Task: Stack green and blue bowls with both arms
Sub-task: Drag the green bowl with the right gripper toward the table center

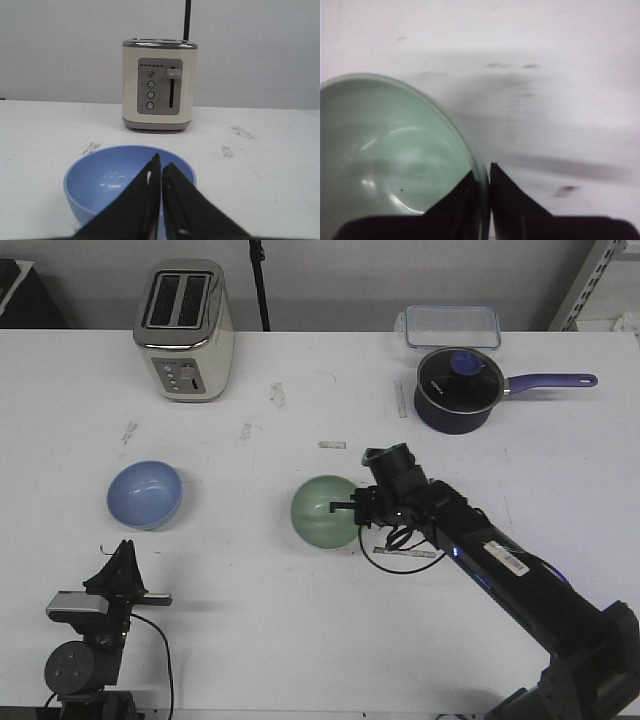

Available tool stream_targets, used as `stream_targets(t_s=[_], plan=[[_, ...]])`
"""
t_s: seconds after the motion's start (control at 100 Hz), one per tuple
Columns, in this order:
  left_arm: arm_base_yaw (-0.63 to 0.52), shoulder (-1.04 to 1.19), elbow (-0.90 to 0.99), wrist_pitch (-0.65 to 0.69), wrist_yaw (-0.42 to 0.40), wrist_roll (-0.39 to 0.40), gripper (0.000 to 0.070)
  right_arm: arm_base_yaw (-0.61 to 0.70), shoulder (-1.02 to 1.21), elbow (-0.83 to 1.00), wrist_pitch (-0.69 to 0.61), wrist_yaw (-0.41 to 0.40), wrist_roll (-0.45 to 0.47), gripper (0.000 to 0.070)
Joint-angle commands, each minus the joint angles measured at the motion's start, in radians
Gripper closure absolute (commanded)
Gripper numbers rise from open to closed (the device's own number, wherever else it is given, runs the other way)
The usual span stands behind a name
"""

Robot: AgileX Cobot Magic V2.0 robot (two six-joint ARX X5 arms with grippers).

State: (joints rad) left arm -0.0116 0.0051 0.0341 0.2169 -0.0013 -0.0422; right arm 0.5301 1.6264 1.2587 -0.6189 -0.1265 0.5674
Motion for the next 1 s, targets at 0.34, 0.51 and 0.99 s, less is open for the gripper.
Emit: stream_targets(t_s=[0.34,0.51,0.99], plan=[[-0.002,-0.002,-0.022,0.012,-0.002,0.004,0.0698,0.047,0.085,0.018,0.044,0.054,0.124,0.0693],[-0.002,-0.002,-0.022,0.012,-0.002,0.004,0.0698,0.051,0.093,0.018,0.044,0.056,0.120,0.0693],[-0.002,-0.002,-0.022,0.012,-0.002,0.004,0.0698,0.056,0.093,0.018,0.044,0.060,0.109,0.0397]])
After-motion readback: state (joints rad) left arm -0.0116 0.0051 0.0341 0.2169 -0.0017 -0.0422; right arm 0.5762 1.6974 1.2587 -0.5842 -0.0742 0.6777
